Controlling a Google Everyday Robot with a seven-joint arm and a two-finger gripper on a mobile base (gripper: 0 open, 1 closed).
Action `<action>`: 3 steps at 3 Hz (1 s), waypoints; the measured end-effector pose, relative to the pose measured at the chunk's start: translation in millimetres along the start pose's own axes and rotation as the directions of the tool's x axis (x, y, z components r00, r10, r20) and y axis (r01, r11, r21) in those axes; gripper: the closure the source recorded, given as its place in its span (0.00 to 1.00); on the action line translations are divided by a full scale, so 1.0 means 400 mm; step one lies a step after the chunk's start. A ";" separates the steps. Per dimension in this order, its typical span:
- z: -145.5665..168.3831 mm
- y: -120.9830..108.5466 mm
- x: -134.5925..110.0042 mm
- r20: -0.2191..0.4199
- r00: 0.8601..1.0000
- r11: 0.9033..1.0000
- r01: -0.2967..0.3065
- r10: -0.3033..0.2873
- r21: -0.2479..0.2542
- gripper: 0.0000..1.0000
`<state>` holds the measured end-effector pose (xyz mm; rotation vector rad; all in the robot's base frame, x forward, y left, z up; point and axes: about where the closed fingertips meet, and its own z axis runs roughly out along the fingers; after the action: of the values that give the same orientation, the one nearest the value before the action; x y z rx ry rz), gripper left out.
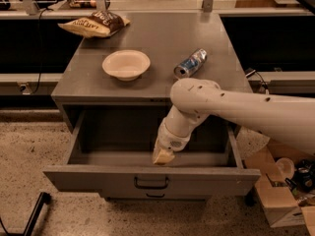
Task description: Open top drawer
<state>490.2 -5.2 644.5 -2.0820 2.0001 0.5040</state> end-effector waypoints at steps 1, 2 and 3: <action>0.003 0.065 -0.012 0.008 1.000 0.998 -0.002 0.002 -0.068 1.00; -0.027 0.135 -0.022 0.029 1.000 0.991 0.000 0.004 -0.131 1.00; -0.037 0.204 -0.015 0.058 0.997 0.980 -0.030 0.042 -0.195 1.00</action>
Offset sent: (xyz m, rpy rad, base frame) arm -0.0846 -0.0038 0.0402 0.0537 0.1953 0.0710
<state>410.2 -10.0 667.0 -2.1121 2.0295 0.7906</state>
